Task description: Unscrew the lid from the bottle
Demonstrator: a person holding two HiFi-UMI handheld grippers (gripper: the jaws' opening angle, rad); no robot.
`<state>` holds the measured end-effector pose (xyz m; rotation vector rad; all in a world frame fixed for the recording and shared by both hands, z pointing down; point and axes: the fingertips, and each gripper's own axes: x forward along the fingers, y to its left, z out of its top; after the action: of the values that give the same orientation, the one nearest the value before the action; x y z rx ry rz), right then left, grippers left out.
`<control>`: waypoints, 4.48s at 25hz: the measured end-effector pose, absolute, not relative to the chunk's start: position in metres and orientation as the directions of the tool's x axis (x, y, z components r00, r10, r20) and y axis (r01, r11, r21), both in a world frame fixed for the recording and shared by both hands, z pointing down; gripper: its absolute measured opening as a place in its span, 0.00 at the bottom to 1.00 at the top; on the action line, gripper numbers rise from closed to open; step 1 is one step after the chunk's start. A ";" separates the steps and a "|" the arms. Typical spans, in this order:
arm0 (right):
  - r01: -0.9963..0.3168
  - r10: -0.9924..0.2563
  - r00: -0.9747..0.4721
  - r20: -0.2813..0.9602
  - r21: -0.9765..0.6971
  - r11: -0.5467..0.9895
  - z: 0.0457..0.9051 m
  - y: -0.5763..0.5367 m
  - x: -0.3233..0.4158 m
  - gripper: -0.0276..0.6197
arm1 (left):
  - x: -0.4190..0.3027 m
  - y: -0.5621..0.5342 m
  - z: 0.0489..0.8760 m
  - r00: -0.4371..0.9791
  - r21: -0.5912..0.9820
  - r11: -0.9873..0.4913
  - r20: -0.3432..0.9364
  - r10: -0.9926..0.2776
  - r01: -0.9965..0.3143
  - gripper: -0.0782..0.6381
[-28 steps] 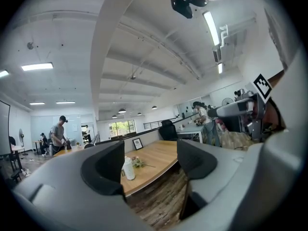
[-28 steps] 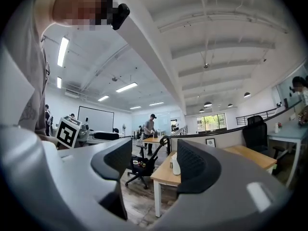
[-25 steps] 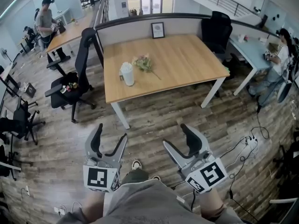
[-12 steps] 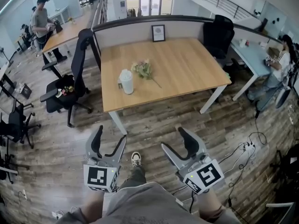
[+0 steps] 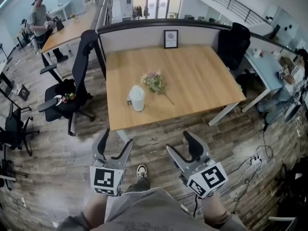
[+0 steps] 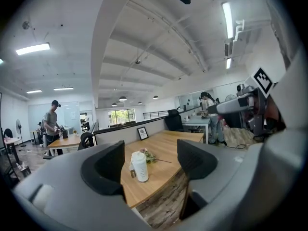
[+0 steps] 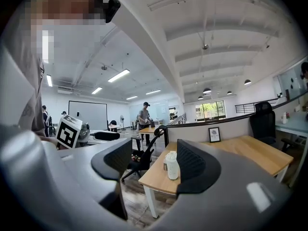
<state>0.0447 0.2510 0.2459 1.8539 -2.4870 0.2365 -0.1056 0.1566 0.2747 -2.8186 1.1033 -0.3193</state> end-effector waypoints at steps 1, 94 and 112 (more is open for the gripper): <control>-0.954 -0.948 -0.294 0.124 -0.102 0.283 0.247 0.237 0.043 0.47 | -0.107 0.143 0.276 0.716 -0.166 -0.734 0.161 -0.679 -0.659 0.59; -0.629 -0.496 -0.703 0.510 -0.119 0.768 0.476 -0.126 0.017 0.72 | 0.031 -0.120 0.581 0.795 0.005 -0.872 0.413 -0.445 -0.490 0.79; -0.412 -0.321 -0.847 0.425 -0.142 0.900 0.480 -0.123 0.012 0.72 | 0.050 -0.117 0.591 0.857 -0.082 -0.921 0.342 -0.385 -0.381 0.61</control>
<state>0.0120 -0.1227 0.4795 0.5366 -2.6676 0.3198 0.0496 -0.1171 0.5915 -3.0166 0.6220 -0.5592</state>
